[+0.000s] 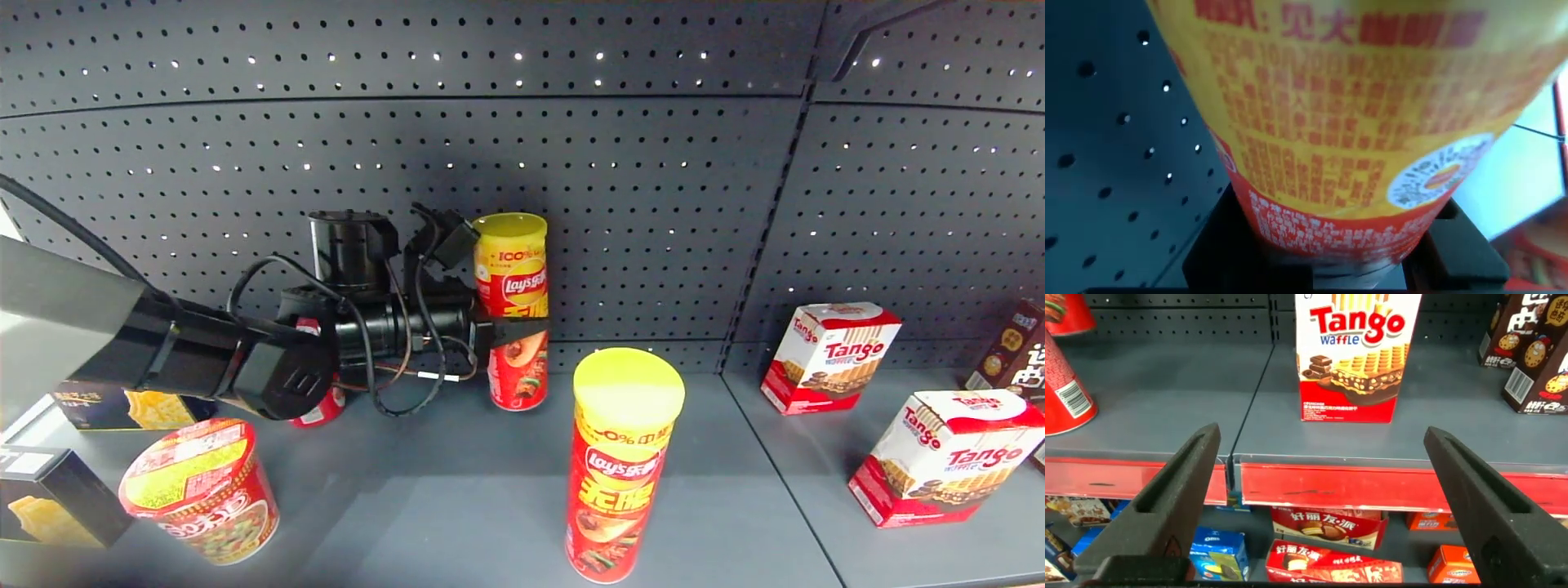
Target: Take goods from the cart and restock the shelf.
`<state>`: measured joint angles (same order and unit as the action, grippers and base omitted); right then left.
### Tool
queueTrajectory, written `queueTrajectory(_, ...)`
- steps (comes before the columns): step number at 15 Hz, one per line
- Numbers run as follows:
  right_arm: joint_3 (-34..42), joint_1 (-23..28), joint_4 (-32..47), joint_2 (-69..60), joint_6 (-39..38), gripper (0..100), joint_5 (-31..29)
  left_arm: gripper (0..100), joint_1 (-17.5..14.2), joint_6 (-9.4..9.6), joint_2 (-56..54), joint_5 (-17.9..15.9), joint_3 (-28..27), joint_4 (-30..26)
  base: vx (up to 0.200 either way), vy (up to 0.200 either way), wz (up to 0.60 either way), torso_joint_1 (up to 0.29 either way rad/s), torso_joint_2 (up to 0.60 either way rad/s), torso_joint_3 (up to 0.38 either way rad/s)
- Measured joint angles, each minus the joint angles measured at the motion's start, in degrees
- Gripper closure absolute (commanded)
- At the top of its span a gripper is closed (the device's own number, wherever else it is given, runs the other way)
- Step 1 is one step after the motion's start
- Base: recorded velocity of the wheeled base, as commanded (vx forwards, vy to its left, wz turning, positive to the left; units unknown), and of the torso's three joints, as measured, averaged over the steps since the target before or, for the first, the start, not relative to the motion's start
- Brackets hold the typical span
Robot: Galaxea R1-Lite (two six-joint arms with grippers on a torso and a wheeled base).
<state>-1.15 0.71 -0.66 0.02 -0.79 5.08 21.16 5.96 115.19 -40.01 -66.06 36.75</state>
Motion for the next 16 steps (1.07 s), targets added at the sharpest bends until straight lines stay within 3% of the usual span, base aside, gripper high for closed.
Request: queueTrajectory(16,0.0,0.0,0.0,0.0,0.0,0,0.0,100,1.4,-0.35,8.3,-0.1,-4.5,2.3,0.000,0.000,0.00,0.000,0.00,0.000)
